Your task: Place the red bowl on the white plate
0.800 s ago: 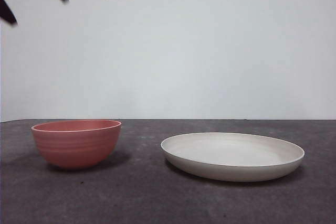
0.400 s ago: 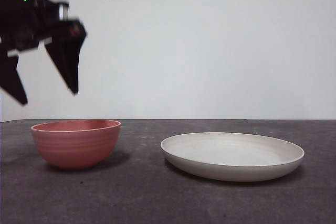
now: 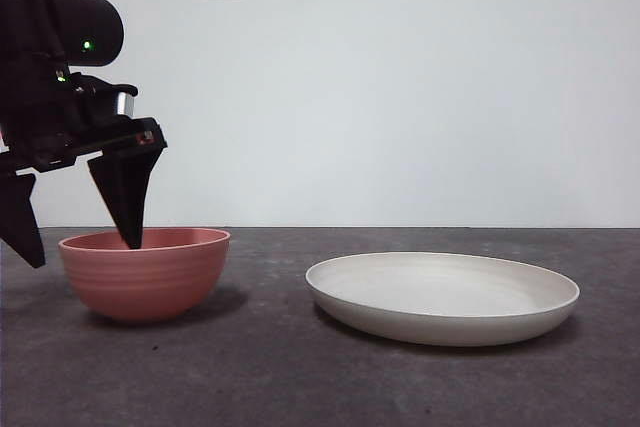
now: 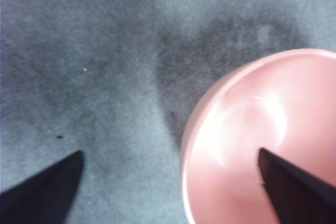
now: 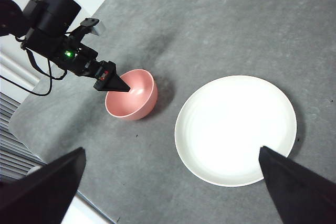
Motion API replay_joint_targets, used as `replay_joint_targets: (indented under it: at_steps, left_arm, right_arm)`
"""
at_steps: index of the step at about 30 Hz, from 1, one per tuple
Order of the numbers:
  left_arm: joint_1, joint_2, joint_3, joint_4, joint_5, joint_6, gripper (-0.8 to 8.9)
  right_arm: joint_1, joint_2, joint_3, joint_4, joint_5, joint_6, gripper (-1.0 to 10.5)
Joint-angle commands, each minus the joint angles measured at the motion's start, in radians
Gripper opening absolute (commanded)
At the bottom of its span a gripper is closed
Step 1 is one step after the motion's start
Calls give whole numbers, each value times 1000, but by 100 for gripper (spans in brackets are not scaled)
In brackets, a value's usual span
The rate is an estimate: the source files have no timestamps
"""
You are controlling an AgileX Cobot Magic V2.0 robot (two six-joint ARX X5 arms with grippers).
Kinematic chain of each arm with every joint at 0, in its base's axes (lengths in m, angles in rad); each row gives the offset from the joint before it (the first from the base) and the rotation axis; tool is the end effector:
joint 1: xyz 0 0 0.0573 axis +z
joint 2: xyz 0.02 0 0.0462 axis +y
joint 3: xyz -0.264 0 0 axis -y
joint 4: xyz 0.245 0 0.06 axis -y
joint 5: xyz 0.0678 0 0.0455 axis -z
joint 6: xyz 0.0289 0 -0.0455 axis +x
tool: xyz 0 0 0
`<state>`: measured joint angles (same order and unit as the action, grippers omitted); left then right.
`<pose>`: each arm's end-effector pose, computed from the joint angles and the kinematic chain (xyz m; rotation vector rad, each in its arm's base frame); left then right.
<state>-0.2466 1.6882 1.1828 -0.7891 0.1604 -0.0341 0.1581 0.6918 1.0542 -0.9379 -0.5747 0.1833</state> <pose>0.3098 -0.0827 0.2069 0.0273 1.3068 -0.3259 0.0980 0.0315 0.3648 0.2919 0.6404 0.6585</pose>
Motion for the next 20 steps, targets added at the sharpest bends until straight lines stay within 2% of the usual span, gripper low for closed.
replay_joint_targets:
  at_steps: [1,11,20]
  left_arm:
    - [-5,28,20,4,5,15,325]
    - [-11,39,20,0,5,15,28]
    - [-23,39,90,-54,4,-3,15]
  right_arm:
    - [4,6,19,6,-2,-8,580]
    - [4,6,19,6,-2,-8,580]
    - [4,6,19,6,-3,-8,580]
